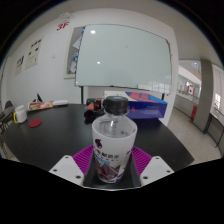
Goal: Pour water
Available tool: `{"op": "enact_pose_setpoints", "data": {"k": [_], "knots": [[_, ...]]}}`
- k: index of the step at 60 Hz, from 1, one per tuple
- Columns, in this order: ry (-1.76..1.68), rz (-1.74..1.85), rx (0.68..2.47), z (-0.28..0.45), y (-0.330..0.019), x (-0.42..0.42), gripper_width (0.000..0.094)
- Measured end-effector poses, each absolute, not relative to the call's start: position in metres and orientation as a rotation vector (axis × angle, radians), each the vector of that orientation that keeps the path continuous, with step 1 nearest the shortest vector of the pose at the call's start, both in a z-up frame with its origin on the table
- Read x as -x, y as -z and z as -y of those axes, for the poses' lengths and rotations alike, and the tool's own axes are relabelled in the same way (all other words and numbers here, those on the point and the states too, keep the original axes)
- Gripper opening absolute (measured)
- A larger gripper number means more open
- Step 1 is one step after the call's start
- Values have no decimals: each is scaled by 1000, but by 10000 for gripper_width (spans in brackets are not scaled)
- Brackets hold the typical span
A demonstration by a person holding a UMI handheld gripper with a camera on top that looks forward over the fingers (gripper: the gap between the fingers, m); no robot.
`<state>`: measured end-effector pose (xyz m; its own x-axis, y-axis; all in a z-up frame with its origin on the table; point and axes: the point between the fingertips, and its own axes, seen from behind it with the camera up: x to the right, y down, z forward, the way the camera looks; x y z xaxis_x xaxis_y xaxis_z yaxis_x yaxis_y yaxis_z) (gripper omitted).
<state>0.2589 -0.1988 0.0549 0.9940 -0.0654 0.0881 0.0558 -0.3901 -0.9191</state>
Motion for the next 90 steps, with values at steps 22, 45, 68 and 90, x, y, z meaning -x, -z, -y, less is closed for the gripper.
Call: {"op": "enact_pose_setpoints", "data": {"k": [22, 45, 68, 90], "knots": [[135, -62, 1912, 192, -59, -263, 392], [679, 126, 1723, 129, -218, -216, 391], [1357, 1000, 1224, 0, -319, 53, 393], [1578, 1739, 716, -50, -200, 223, 388]]}}
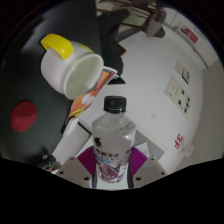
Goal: Pour water
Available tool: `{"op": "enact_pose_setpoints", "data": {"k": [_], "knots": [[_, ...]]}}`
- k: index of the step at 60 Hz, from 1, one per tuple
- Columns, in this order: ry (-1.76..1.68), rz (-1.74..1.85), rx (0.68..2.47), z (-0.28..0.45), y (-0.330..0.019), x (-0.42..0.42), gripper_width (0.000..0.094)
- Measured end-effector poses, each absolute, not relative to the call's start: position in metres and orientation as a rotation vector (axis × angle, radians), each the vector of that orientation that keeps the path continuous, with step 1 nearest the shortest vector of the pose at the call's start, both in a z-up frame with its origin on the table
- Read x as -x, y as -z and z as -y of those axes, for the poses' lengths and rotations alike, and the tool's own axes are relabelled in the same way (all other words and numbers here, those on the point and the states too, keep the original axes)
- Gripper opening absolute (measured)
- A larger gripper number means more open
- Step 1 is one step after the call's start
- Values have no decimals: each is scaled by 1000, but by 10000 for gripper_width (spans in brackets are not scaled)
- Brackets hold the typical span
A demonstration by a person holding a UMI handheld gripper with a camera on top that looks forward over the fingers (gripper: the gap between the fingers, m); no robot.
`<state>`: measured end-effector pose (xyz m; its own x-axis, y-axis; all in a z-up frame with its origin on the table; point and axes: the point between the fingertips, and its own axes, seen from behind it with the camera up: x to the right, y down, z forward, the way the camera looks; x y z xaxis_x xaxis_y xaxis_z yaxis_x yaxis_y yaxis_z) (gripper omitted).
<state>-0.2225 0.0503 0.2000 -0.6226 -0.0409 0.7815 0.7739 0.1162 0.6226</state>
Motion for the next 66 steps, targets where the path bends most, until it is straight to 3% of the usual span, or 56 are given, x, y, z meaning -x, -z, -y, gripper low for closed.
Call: {"op": "enact_pose_setpoints", "data": {"k": [11, 22, 34, 44, 54, 66], "knots": [[1578, 1846, 643, -56, -167, 238, 392], [1498, 1725, 780, -51, -197, 235, 392], [992, 1193, 1276, -30, -276, 219, 391], [475, 684, 1608, -16, -291, 187, 392], [59, 373, 1817, -10, -221, 169, 393], [-74, 245, 1933, -7, -127, 145, 392]]}}
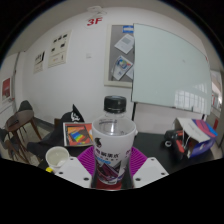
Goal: Pour water
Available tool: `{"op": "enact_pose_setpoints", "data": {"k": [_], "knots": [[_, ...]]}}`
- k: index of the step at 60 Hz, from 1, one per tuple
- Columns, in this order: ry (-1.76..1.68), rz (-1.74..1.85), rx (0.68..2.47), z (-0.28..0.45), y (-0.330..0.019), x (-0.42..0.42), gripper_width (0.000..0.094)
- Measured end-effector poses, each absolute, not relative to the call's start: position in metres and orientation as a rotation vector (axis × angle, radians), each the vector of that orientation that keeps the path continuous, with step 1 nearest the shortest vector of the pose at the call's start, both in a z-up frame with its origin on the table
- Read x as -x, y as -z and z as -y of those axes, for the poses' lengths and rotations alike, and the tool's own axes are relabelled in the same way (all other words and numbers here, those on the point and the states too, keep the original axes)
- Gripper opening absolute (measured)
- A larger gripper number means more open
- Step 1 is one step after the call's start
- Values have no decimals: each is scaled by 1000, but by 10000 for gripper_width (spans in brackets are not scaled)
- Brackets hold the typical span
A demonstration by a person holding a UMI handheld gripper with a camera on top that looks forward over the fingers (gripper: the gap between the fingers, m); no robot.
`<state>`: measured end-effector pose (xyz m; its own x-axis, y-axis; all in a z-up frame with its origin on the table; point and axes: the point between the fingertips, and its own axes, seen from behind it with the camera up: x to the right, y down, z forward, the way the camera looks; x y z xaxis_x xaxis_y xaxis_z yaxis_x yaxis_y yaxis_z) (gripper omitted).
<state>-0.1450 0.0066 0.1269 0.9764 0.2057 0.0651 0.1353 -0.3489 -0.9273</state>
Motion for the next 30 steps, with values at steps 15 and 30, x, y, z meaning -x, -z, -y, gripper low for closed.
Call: {"op": "enact_pose_setpoints", "data": {"k": [15, 30], "knots": [[-82, 241, 1944, 4, -54, 160, 404], [-44, 206, 2031, 13, -44, 149, 796]]}}
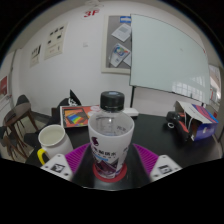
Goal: Pour water
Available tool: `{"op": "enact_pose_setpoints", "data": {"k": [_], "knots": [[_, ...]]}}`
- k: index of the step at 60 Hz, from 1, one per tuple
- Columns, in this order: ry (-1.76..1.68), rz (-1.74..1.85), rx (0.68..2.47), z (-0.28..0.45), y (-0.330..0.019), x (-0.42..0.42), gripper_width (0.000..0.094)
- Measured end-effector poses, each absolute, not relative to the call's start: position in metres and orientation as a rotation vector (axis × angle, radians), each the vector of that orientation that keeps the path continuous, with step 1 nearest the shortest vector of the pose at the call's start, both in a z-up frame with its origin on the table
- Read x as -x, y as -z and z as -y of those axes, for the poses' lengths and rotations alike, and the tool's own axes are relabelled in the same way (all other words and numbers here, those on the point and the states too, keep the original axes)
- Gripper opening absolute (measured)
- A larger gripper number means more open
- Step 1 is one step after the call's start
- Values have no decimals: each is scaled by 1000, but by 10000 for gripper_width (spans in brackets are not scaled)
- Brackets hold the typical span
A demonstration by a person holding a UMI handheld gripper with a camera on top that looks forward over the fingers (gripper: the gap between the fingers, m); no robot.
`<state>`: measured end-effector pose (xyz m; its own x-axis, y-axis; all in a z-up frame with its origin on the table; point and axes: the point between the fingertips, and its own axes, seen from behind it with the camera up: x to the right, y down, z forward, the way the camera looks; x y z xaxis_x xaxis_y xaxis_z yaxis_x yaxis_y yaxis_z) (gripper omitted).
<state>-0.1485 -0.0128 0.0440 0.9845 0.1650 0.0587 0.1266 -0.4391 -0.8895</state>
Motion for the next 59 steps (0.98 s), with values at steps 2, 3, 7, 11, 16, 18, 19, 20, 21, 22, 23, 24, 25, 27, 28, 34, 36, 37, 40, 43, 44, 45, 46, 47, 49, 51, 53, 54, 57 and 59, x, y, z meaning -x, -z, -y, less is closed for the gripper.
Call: {"op": "enact_pose_setpoints", "data": {"k": [2, 3, 7, 11, 16, 18, 19, 20, 21, 22, 23, 24, 25, 27, 28, 34, 36, 37, 40, 43, 44, 45, 46, 47, 49, 51, 53, 54, 57, 59], "knots": [[-28, 191, 2052, 17, -44, 144, 837], [-19, 181, 2059, 19, -46, 141, 830], [-1, 163, 2069, 35, -56, 138, 848], [16, 163, 2073, 54, -73, 137, 847], [28, 146, 2055, 84, -103, 139, 843], [27, 149, 2059, 97, -112, 142, 847], [28, 149, 2060, 104, -117, 143, 848], [30, 147, 2060, 111, -121, 144, 848], [31, 145, 2060, 119, -126, 145, 843], [32, 142, 2061, 126, -131, 146, 842], [32, 139, 2061, 132, -135, 147, 844], [36, 136, 2061, 140, -140, 148, 845], [39, 132, 2061, 146, -144, 149, 845], [49, 123, 2060, 159, -152, 149, 842], [55, 121, 2058, 165, -156, 150, 842], [114, 111, 2058, 196, -168, 149, 844], [127, 105, 2065, 205, -170, 148, 841], [130, 105, 2067, 209, -170, 149, 843], [130, 103, 2071, 220, -171, 151, 841], [130, 97, 2079, 229, -171, 152, 842], [130, 95, 2083, 232, -171, 152, 843], [130, 91, 2085, 234, -170, 152, 844], [130, 88, 2086, 236, -170, 152, 843], [130, 84, 2085, 237, -170, 152, 844], [135, 80, 2084, 240, -171, 151, 842], [136, 80, 2085, 242, -170, 152, 839], [132, 74, 2085, 243, -171, 153, 843], [131, 72, 2084, 243, -171, 154, 841], [123, 74, 2077, 243, -173, 156, 841], [113, 71, 2076, 241, -175, 155, 842]]}}
